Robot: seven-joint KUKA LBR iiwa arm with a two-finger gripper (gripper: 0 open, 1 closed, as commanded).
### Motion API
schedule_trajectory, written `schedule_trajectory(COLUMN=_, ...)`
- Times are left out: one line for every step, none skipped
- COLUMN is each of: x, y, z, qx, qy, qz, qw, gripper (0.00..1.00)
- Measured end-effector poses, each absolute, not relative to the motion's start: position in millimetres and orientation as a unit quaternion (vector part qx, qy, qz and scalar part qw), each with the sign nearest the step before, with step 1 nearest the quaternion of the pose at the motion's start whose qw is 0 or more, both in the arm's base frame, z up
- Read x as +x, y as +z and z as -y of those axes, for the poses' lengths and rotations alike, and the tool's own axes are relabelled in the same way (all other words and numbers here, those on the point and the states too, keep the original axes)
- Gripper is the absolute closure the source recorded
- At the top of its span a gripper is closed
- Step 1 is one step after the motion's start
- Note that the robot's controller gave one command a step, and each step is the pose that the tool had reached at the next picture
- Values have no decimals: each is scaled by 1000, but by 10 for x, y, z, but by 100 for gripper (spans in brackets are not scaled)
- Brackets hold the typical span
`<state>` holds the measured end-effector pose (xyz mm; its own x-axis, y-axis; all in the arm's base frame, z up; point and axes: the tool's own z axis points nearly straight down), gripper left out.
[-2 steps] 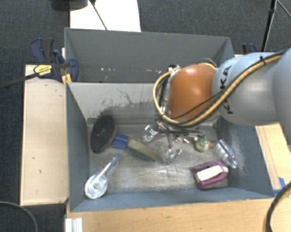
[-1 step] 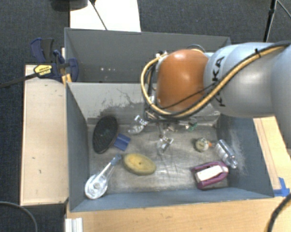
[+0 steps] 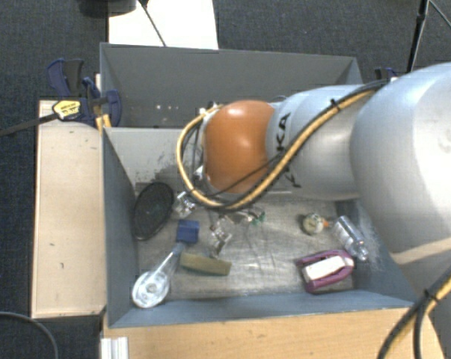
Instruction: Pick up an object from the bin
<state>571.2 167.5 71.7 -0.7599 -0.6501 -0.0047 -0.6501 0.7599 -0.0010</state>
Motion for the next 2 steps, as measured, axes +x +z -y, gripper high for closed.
schedule_trajectory(x=5728, y=739, z=-1674, qx=-346, qy=1, qz=-938, qw=5, gripper=100)
schedule_trajectory(x=5450, y=2065, z=-1538, qx=-326, qy=0, qz=-945, qw=5, gripper=100)
